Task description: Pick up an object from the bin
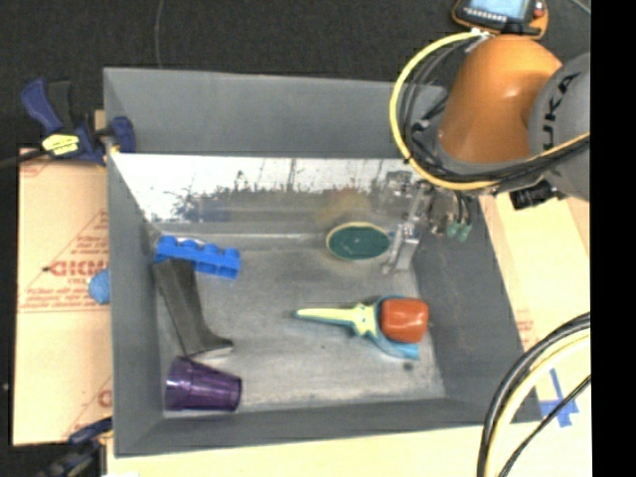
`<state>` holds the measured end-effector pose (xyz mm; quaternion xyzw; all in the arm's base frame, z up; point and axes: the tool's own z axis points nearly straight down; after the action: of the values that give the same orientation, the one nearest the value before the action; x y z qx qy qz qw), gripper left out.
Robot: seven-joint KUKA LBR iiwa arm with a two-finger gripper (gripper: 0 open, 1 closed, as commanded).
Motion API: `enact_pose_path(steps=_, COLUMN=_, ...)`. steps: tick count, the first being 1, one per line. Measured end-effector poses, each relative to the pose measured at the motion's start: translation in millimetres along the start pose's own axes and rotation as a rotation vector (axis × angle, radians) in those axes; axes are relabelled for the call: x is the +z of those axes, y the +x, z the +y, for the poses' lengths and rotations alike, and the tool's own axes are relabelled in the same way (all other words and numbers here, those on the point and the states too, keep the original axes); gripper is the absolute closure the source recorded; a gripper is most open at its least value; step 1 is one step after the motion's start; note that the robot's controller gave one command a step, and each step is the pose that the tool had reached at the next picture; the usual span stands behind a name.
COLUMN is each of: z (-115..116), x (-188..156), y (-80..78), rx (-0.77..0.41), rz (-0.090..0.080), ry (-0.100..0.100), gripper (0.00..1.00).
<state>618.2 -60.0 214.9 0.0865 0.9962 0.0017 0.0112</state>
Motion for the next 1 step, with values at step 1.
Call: enact_pose_path(steps=1, z=-34.8, x=89.6, y=18.8, rx=-0.328, rz=0.001, ry=0.000, gripper=0.00)
